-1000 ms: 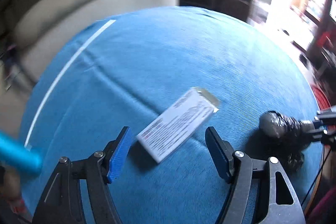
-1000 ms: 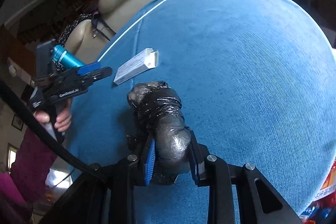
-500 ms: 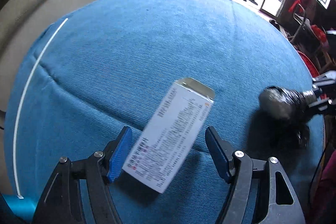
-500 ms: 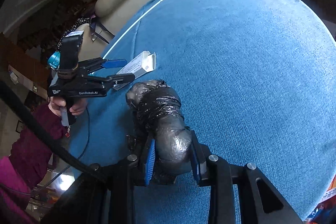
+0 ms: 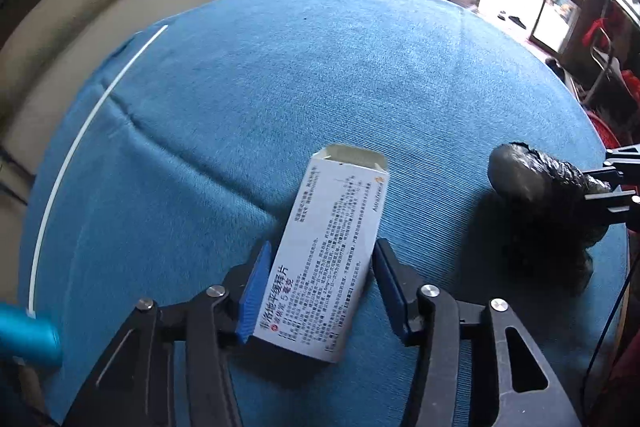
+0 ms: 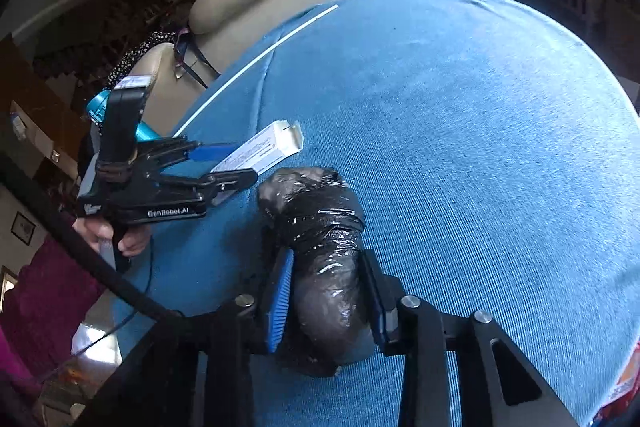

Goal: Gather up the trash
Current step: 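Lift the black bag and white box and carry both toward the red basket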

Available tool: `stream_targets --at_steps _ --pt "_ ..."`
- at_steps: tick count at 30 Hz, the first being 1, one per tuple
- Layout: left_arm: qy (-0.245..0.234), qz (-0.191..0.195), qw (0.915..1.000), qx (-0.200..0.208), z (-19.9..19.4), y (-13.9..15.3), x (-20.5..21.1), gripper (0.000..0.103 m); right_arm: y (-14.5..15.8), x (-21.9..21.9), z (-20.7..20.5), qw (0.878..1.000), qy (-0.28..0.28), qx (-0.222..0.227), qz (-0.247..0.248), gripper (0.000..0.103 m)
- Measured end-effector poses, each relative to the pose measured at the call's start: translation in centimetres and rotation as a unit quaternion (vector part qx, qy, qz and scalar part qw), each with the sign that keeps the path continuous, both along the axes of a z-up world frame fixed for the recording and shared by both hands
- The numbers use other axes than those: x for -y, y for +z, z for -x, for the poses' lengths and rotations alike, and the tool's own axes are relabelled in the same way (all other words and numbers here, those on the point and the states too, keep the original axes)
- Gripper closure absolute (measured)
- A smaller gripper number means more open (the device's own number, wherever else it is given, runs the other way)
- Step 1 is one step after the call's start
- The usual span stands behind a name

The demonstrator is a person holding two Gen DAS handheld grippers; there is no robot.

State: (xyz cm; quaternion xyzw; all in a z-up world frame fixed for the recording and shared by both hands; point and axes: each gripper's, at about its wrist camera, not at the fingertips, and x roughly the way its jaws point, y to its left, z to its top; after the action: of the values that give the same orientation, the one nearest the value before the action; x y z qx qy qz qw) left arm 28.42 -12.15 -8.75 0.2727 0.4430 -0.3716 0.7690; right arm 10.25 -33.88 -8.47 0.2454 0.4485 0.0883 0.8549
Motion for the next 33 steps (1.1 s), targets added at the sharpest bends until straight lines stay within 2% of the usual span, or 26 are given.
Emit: stream_targets --at_steps 9,13,18,26,33 --pt "0.079 0.069 0.9936 0.042 6.2 4.7 -3.0 0.051 3.4 0.2 3.7 0.999 -0.013 0.042 0.001 0.072" --pt "0.118 0.067 0.9878 0.077 9.3 6.4 -3.5 0.051 4.9 0.2 5.8 0.998 -0.018 0.062 0.006 0.072" --pt "0.162 0.067 0.9767 0.124 13.8 8.9 -3.8 0.051 6.8 0.3 8.6 0.996 -0.023 0.089 0.009 0.072" --pt "0.181 0.083 0.9630 0.182 20.0 12.7 -3.6 0.051 10.0 0.0 12.6 0.991 -0.031 0.129 0.027 0.072" --pt "0.191 0.083 0.9545 0.214 22.8 14.3 -3.3 0.051 11.6 0.2 15.9 0.987 -0.038 0.153 0.038 0.072"
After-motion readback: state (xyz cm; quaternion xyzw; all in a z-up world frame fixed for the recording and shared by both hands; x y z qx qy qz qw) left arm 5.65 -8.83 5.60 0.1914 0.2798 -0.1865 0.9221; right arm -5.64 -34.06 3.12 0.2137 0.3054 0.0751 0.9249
